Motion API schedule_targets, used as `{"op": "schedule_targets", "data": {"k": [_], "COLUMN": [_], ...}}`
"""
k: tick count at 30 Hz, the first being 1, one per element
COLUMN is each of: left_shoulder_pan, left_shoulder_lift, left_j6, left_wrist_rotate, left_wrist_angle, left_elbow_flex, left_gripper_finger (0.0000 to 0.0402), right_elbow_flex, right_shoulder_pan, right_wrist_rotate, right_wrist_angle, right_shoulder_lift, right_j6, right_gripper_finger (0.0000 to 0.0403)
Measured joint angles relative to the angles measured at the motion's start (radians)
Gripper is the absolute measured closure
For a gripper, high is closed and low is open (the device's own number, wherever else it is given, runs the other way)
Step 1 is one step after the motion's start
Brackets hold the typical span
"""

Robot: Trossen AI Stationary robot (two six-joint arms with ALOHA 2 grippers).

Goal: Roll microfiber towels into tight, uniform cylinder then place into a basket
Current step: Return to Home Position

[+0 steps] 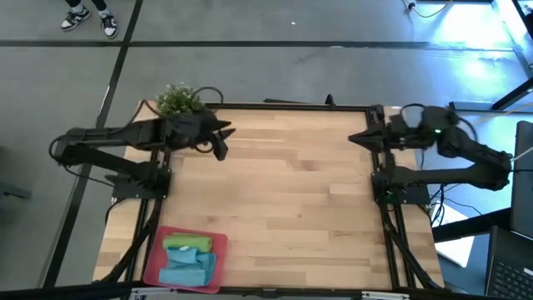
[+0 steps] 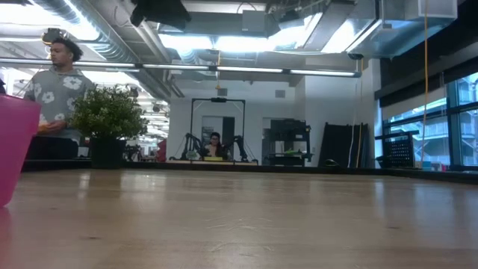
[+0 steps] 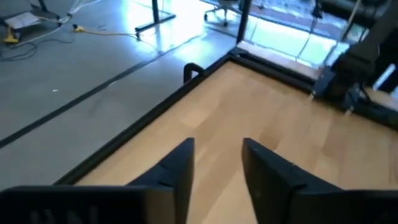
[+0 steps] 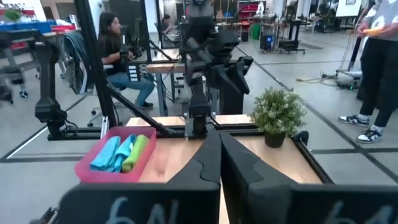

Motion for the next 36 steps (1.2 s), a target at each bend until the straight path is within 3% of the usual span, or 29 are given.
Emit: {"op": "schedule_targets", "data": {"k": [4,12,17,21,25,36], "left_shoulder_pan": [0.108,0.205,0.205,0.205,0.205,0.205], "left_shoulder_lift": [-0.036,-0.051,-0.102,-0.214,-0.364,-0.768], "left_j6": [0.061,0.149,0.217,0.244,0.227,0.215], "left_wrist_rotate": [0.115,0.124,0.158,0.232,0.233,0.282], "left_wrist_angle": [-0.015,-0.118,-0.015,0.152,0.253,0.335], "left_elbow_flex": [0.0,-0.024,-0.14,-0.299,-0.458,-0.727], "left_gripper_finger": [0.032,0.0391,0.0396,0.0399,0.0398,0.0401], "right_elbow_flex": [0.0,-0.021,-0.144,-0.267,-0.397,-0.726], "right_shoulder_pan": [0.0,0.0,0.0,0.0,0.0,0.0], "right_wrist_rotate": [0.0,0.064,0.067,0.068,0.068,0.054], "right_wrist_angle": [-0.086,-0.178,-0.126,-0.041,0.124,0.391], "right_shoulder_lift": [-0.099,-0.231,-0.295,-0.354,-0.417,-0.521], "right_j6": [-0.016,-0.023,0.006,0.008,-0.008,0.031], "right_gripper_finger": [0.04,0.04,0.04,0.04,0.04,0.04]}}
